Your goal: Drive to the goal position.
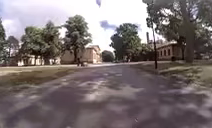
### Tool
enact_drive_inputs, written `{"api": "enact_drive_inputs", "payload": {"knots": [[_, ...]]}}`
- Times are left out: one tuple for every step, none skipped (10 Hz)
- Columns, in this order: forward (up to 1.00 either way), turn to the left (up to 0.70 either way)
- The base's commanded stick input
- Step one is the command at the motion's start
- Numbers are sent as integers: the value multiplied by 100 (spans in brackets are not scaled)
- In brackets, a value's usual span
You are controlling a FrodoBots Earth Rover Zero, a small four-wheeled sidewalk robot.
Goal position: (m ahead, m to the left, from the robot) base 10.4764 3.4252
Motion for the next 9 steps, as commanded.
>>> {"api": "enact_drive_inputs", "payload": {"knots": [[70,0],[70,0],[70,0],[70,0],[70,0],[70,0],[70,0],[70,0],[70,0]]}}
